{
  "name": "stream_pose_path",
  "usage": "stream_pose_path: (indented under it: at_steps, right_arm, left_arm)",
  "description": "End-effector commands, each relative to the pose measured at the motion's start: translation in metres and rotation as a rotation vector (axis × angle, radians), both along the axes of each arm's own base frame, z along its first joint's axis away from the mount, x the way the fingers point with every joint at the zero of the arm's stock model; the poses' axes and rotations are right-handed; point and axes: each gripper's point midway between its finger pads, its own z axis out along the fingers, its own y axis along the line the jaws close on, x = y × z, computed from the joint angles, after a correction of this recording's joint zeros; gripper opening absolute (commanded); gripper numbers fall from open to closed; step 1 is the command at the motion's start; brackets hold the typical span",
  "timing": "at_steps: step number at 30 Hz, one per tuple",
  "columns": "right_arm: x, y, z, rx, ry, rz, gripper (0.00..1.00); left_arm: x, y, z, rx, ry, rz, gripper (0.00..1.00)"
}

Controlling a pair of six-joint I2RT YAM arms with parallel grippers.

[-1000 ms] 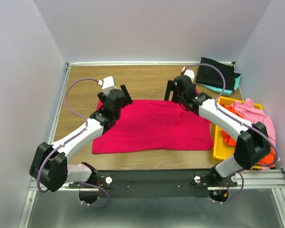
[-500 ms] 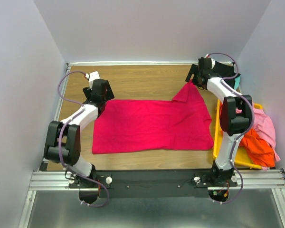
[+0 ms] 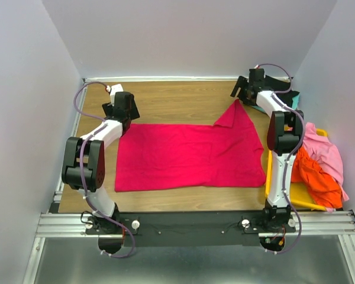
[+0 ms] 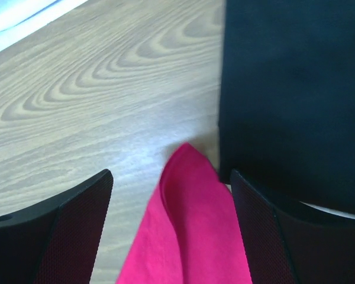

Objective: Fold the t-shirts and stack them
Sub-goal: Fold the tshirt

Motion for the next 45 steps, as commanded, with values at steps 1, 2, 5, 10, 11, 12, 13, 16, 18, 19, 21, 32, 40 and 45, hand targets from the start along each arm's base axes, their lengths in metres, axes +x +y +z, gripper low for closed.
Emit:
stream_pose_path:
  at_steps: [1,2,5,10,11,12,13,16,18,19,21,32,40,45]
  right_arm:
    - [0.007,0.016,-0.02,0.066,0.026,0.051,0.84]
    - [0.008,0.017,-0.021,0.069,0.028,0.055,0.84]
    - [0.009,0.018,-0.028,0.071,0.036,0.057,0.82]
    - [0.005,0.014,-0.034,0.059,0.048,0.051,0.74]
    - [0.006,0.014,-0.035,0.056,0.05,0.052,0.71]
    - [0.008,0.013,-0.038,0.054,0.051,0.048,0.69]
    - [0.009,0.013,-0.039,0.054,0.05,0.048,0.64]
    - [0.011,0.015,-0.044,0.059,0.054,0.057,0.58]
    - [0.011,0.016,-0.046,0.062,0.056,0.061,0.54]
    - [0.011,0.016,-0.045,0.059,0.056,0.062,0.5]
    - [0.01,0.014,-0.042,0.052,0.052,0.057,0.44]
    - [0.005,0.014,-0.037,0.05,0.052,0.064,0.22]
    - [0.002,0.016,-0.041,0.056,0.063,0.072,0.22]
    - [0.001,0.017,-0.042,0.058,0.066,0.076,0.23]
  left_arm:
    - [0.007,0.006,0.003,0.027,0.004,-0.002,0.92]
    - [0.007,0.007,0.004,0.032,0.005,0.0,0.92]
    - [0.008,0.011,-0.002,0.048,0.017,0.016,0.92]
    - [0.001,0.02,-0.014,0.079,0.068,0.051,0.92]
    - [0.001,0.021,-0.016,0.08,0.071,0.053,0.92]
    - [0.001,0.021,-0.015,0.078,0.07,0.053,0.92]
    - [0.001,0.022,-0.016,0.077,0.07,0.054,0.92]
    - [0.0,0.024,-0.019,0.081,0.077,0.058,0.92]
    - [0.0,0.025,-0.021,0.086,0.08,0.063,0.92]
    - [-0.001,0.025,-0.023,0.089,0.085,0.065,0.92]
    - [-0.002,0.029,-0.024,0.098,0.088,0.087,0.92]
    - [0.009,0.031,-0.044,0.125,0.182,0.083,0.8]
    - [0.019,0.033,-0.056,0.155,0.225,0.079,0.69]
    - [0.012,0.035,-0.064,0.173,0.26,0.077,0.63]
